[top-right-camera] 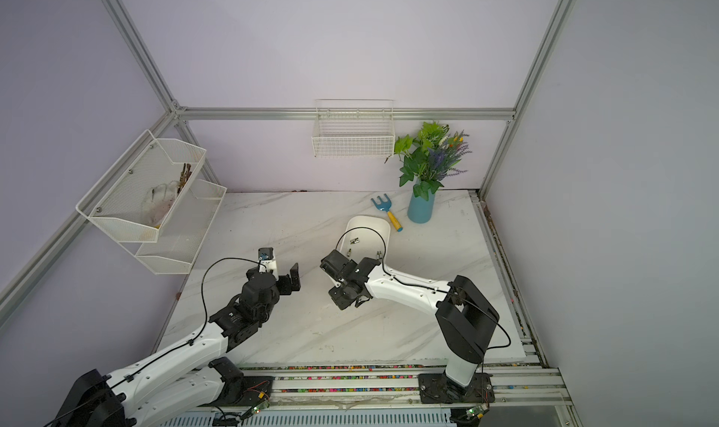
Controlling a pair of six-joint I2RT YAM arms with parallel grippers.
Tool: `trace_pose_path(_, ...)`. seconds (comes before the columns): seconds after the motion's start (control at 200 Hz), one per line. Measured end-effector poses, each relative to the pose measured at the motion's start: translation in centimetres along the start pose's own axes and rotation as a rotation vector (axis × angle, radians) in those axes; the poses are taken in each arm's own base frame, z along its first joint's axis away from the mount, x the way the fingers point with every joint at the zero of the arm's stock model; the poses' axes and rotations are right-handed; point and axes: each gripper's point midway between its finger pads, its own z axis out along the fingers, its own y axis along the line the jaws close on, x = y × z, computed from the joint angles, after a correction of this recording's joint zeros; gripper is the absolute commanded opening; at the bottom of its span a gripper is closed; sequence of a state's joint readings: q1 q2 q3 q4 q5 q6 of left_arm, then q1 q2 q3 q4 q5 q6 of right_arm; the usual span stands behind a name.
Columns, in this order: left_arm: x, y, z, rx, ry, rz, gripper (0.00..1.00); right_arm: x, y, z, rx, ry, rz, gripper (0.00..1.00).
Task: Put the bit on the desktop into the storage box
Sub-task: Place the screwdriver bit in the storage box.
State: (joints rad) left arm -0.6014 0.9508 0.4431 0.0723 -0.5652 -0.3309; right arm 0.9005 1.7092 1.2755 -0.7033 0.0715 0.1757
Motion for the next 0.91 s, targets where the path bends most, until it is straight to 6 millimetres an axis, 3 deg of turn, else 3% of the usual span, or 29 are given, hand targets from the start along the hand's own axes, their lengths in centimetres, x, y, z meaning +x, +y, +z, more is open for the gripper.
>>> trace_pose_path(0.265, 0.1, -0.2, 0.0, 0.014, 0.004, 0.0, 1.0, -4.0, -8.0, -1.0, 0.097, -0.104, 0.176, 0.09)
trace_pose_path(0.42, 0.2, -0.7, 0.0, 0.039, 0.011, 0.0, 1.0, -6.1, -11.7, 0.3, 0.154, -0.127, 0.242, 0.09)
trace_pose_path(0.605, 0.3, -1.1, 0.0, 0.066, 0.02, 0.002, 1.0, -6.5, -13.6, 3.7, 0.197, -0.086, 0.275, 0.11)
trace_pose_path(0.675, 0.4, -1.2, 0.0, 0.071, 0.021, 0.002, 1.0, -6.3, -14.0, 4.4, 0.209, -0.073, 0.284, 0.23)
trace_pose_path(0.785, 0.5, -1.3, 0.0, 0.077, 0.025, 0.002, 1.0, -6.2, -14.3, 4.4, 0.217, -0.071, 0.299, 0.38)
trace_pose_path(0.905, 0.7, -1.5, 0.1, 0.08, 0.034, 0.008, 1.0, -6.7, -14.2, 3.4, 0.213, -0.093, 0.302, 0.41)
